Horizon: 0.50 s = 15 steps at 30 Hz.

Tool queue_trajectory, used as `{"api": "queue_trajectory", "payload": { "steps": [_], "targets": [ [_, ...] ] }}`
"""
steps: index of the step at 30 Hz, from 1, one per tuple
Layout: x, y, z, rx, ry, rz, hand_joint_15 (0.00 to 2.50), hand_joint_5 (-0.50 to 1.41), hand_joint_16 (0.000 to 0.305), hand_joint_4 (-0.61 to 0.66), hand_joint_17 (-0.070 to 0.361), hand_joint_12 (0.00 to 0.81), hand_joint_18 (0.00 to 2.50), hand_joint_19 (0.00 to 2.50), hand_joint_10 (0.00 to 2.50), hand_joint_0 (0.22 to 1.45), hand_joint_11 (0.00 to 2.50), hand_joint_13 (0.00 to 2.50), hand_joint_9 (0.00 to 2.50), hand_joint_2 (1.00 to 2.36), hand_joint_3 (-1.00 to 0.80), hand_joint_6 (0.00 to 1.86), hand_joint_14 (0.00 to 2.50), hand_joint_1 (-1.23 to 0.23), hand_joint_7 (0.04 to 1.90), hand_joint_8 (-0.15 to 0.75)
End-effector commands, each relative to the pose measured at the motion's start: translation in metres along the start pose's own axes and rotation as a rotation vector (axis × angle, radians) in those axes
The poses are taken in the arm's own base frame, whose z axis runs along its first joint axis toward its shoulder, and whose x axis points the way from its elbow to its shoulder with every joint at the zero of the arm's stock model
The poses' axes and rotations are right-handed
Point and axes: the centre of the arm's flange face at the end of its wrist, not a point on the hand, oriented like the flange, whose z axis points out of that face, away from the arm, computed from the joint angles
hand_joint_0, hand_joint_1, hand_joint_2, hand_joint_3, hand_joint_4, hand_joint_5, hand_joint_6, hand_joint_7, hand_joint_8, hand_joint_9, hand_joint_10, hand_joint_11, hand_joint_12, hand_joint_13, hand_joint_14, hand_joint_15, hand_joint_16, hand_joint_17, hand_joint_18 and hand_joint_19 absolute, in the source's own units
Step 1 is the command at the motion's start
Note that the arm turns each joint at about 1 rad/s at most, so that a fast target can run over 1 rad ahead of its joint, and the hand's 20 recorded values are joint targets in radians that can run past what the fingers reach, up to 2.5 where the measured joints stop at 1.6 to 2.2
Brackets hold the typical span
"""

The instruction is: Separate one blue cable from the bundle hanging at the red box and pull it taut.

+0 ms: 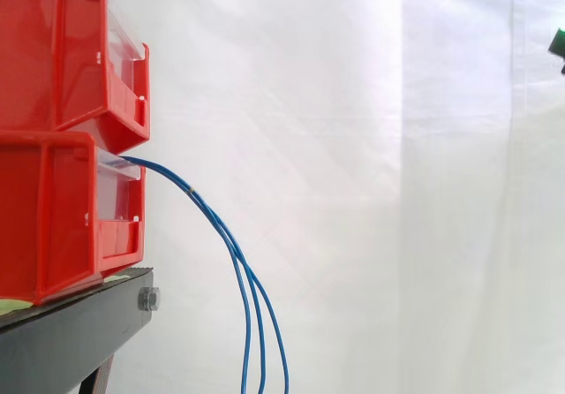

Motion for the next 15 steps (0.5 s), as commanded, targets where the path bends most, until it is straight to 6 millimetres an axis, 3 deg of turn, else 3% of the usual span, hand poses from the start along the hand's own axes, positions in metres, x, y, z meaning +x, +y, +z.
{"api": "queue_trajectory", "payload": {
  "steps": [1,15],
  "targets": [
    [0.002,-0.006,0.005,0.013,-0.013,-0.003,0.26,-0.22,0.055,0.15,0.123,0.367,0.56,0.53,0.01,0.52,0.31,0.58,0.50,1.00,-0.47,0.50,0.01,-0.69,0.78,0.228],
    [0.011,-0.038,0.037,0.026,-0.056,-0.003,0.25,-0.22,0.053,0.15,0.118,0.365,0.52,0.47,0.01,0.52,0.32,0.56,0.50,1.00,-0.49,0.50,0.01,-0.72,0.78,0.225]
  ]
}}
